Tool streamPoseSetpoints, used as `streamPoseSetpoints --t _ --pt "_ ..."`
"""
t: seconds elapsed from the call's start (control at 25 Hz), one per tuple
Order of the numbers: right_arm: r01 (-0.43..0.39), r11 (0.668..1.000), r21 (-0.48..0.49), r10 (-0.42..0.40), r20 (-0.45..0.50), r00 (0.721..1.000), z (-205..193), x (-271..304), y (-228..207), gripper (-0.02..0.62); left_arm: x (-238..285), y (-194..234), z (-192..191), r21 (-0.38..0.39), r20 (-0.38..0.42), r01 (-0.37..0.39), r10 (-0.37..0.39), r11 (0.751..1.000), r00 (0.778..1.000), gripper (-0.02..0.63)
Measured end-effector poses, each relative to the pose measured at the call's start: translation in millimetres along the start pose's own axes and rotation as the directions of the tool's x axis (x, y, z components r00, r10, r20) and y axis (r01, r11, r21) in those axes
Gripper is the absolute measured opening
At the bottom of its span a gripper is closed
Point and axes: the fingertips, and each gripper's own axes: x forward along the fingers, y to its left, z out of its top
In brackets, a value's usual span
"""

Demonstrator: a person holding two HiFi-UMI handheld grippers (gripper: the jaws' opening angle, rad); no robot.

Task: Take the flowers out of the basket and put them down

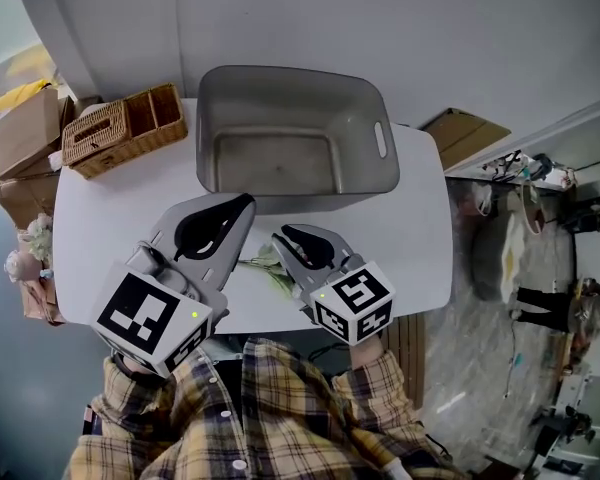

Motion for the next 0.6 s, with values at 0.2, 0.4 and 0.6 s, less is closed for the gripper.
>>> streamPoseSetpoints --t 0.2,0.4,0.6 --pt "0.014 1.000 0.016 -0.015 0.121 0.993 45 -25 4 0.057 5 -6 8 0.006 0.016 0.007 -0.007 1.000 1.000 0.012" --pt "0.032 0.999 -0.006 -0.030 0.211 0.977 84 -42 8 0.043 9 -9 13 0.013 0.031 0.018 -0.018 1.000 0.999 0.012" --pt "0.041 0.999 -0.021 -0.033 0.287 0.957 115 -57 11 0.023 13 -13 18 0.011 0.040 0.029 -0.029 1.000 0.999 0.012"
